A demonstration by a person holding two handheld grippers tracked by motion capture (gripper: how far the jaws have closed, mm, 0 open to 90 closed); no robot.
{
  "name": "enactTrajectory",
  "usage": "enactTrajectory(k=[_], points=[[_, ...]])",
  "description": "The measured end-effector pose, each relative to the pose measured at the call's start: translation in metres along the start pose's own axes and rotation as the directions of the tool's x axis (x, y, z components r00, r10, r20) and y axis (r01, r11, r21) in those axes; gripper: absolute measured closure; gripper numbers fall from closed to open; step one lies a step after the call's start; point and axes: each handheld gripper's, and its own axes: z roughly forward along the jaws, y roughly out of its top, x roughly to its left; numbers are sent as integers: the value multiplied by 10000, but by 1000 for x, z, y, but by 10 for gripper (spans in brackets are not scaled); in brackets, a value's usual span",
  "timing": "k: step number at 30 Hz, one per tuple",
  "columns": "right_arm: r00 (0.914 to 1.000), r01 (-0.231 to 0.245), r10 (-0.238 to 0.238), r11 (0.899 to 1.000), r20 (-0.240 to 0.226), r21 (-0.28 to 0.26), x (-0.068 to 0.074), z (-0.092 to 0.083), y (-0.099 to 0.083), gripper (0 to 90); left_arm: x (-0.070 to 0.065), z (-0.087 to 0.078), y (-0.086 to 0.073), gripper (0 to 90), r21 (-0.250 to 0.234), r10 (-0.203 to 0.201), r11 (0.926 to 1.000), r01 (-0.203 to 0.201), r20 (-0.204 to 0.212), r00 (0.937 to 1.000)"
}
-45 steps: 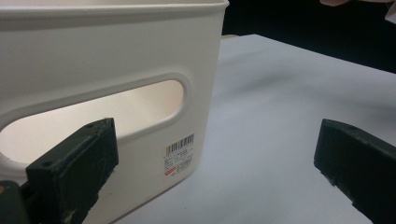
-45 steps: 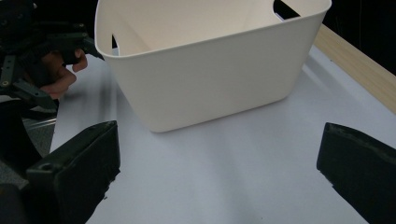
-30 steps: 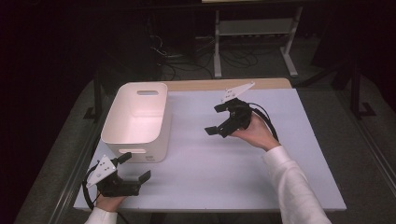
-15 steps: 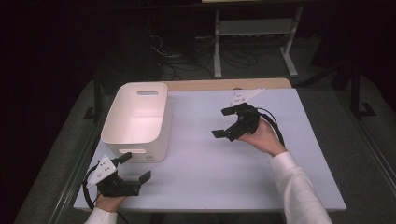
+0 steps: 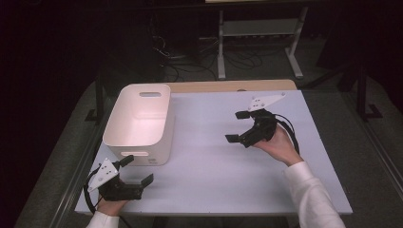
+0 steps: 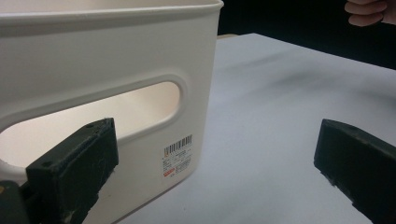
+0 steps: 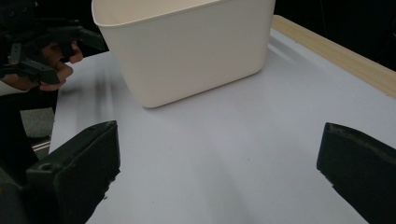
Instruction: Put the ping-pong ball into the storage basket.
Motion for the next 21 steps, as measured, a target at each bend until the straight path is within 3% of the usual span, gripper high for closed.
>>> enactTrajectory(k=[11, 21], points=[[9994, -265, 275, 9986, 197, -458, 2, -20, -14, 0, 0, -2, 1, 0, -73, 19, 10000, -19, 3, 10000], [9991, -307, 313, 9993, 274, -216, 4, -25, -31, 0, 0, -2, 1, 0, -72, 9, 10000, -9, 8, 10000]])
